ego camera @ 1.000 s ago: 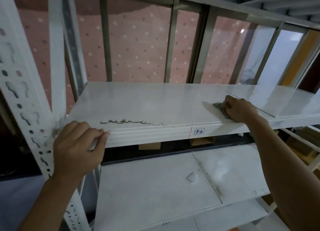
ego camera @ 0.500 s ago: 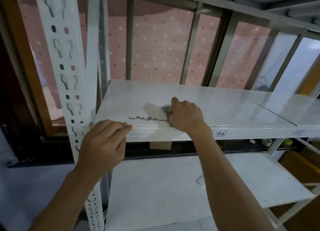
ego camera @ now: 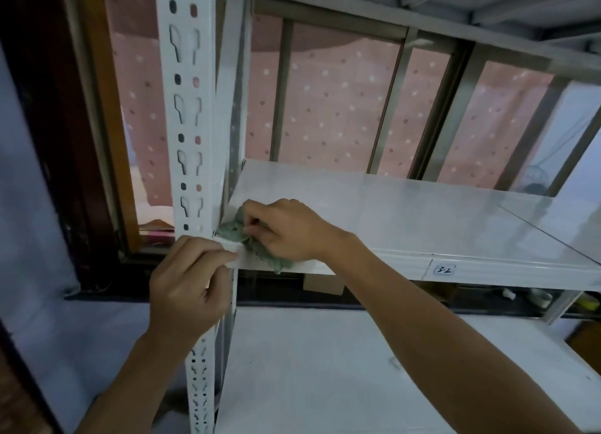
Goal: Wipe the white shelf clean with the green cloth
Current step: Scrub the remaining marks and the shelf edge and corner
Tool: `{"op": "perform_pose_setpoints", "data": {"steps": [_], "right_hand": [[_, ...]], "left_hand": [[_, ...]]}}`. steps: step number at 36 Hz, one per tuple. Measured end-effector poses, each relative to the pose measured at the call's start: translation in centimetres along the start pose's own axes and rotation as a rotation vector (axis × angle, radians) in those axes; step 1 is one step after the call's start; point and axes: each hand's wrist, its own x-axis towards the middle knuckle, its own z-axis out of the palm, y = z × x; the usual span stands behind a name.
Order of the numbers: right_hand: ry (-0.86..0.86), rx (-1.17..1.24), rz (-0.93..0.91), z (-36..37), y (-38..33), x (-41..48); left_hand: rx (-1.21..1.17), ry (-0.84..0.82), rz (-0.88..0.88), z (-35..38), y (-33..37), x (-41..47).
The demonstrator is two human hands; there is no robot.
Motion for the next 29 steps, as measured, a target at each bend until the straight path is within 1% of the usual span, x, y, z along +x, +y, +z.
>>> {"op": "perform_pose_setpoints", "data": {"steps": [4, 7, 9, 11, 13, 17, 20, 23, 26, 29], "right_hand": [[0.015, -0.036, -0.091, -0.1, -0.7, -0.8], [-0.038, -0.114, -0.229, -0.3, -1.7, -1.7], [-0.07, -0.123, -0.311, -0.5, -2.2, -2.5], [-0.051, -0.119, -0.349, -1.0, -2.0, -3.2], [-0.001, -0.08, -0.343, -1.9, -1.1, -3.7], [0.128, -0.042, -0.243, -3.1, 1.4, -4.3], [0.176, -0.063, -0.06, -3.7, 3.8, -4.6], [0.129, -0.158, 0.122, -3.6, 7.2, -5.5], [0.053, -0.179, 0.268, -2.8, 9.9, -7.0], [0.083, -0.17, 0.338, -2.4, 11.1, -8.1]], "left_hand": [[0.01, 0.001, -0.037, -0.4, 0.6, 0.4], [0.032, 0.012, -0.051, -0.8, 0.7, 0.8], [0.051, 0.018, -0.042, -1.2, 0.7, 1.1], [0.069, 0.019, -0.026, -1.5, 0.8, 1.4], [0.073, 0.01, -0.018, -1.7, 0.8, 1.6], [0.099, -0.062, 0.01, -1.2, 1.0, 1.8], [0.119, -0.159, 0.031, -0.4, 1.2, 1.5], [0.148, -0.218, 0.072, 0.5, 2.1, 1.5], [0.156, -0.216, 0.11, 1.8, 3.3, 1.6], [0.155, -0.214, 0.135, 3.8, 4.7, 1.9]]}}
